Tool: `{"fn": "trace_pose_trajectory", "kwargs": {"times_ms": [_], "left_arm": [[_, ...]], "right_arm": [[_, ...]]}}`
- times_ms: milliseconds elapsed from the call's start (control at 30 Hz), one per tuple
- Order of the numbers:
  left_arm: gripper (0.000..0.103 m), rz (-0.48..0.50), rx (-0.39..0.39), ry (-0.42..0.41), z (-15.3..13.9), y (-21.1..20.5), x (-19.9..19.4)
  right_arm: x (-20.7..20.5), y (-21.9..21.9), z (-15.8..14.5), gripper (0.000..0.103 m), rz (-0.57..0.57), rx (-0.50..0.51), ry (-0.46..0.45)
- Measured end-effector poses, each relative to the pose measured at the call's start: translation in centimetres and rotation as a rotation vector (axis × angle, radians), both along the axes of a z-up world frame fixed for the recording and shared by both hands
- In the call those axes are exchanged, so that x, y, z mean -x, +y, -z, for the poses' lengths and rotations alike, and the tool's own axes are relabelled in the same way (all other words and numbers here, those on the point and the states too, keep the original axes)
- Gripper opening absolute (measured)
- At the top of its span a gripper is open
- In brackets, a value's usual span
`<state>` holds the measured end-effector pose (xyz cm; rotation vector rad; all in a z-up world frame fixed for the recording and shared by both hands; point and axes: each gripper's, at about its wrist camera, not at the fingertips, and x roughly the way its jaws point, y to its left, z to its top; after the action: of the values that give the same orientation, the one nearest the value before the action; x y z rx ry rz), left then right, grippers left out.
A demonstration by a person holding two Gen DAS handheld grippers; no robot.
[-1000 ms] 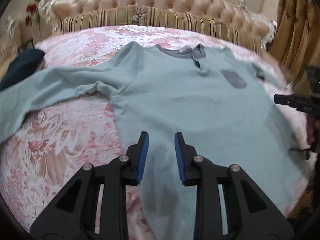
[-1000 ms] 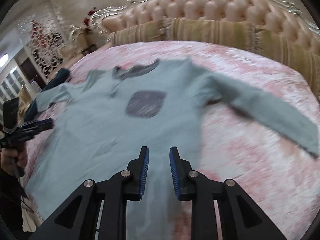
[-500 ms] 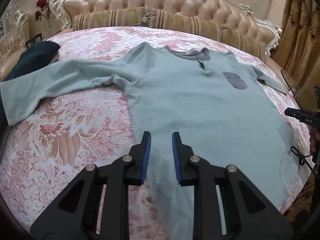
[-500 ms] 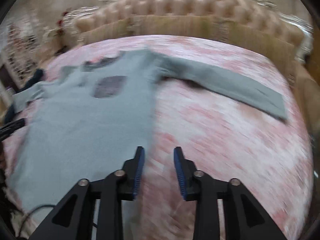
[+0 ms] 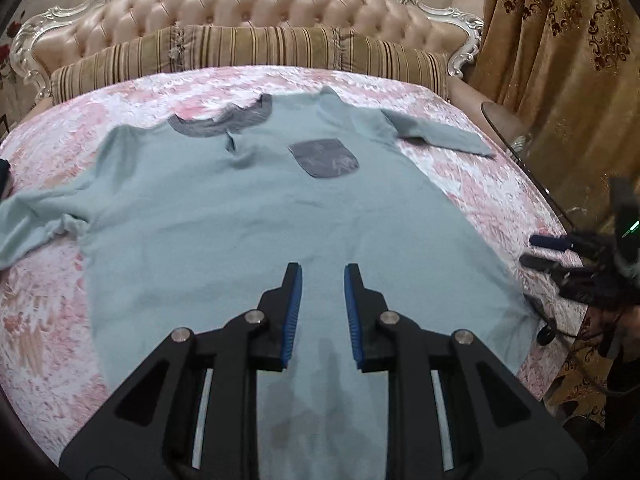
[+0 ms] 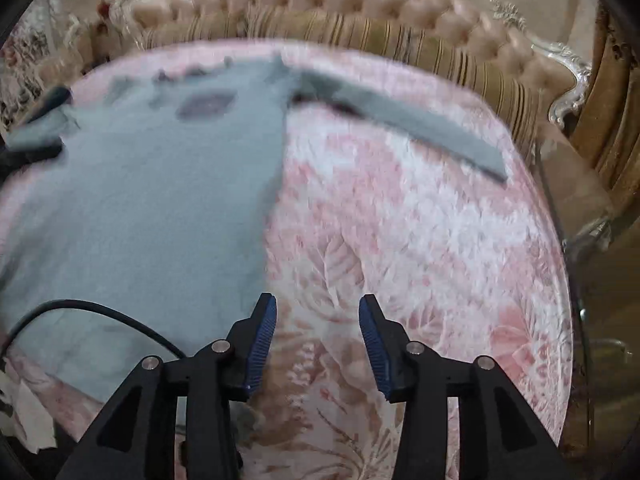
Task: Fold clothes
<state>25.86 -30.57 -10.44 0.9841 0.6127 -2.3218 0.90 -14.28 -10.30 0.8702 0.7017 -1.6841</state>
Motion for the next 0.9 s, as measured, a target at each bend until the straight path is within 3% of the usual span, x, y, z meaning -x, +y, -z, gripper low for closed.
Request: {"fn": "trace_pose_trajectory", "kwargs": {"times_ms": [133,200,333,733,900], "left_arm": [[0.025,-0.091,0.024,-0.037,1.1,0.1,-0.8],[0.025,-0.137,0.006,-0.055,2.0,0.0,-1.9],[0.025,-0.24,-0.032,-0.089,3.9,-0.2,-4.5],[0.025,-0.322,0.02,-0.168,4.5,1.1,-9.1],[0.025,-0.301,0.105,-0.161,1.8,1.3,-8.6]], "right_arm": [[-1.7,-2.3,-0.9,0.045,-0.087,0.103,-0.064],[-3.0,-4.0,0.0,0.045,-0.146,0.081,-0.113],[-5.5,-5.7,2.0,0.045,-0.24,0.035,-0.106],[-4.1,-4.0,2.3,0.046,-0.173,-0.055,-0.04],[-4.4,-4.4,-0.5,0.046,-0.197,-0.017,-0.028]]}}
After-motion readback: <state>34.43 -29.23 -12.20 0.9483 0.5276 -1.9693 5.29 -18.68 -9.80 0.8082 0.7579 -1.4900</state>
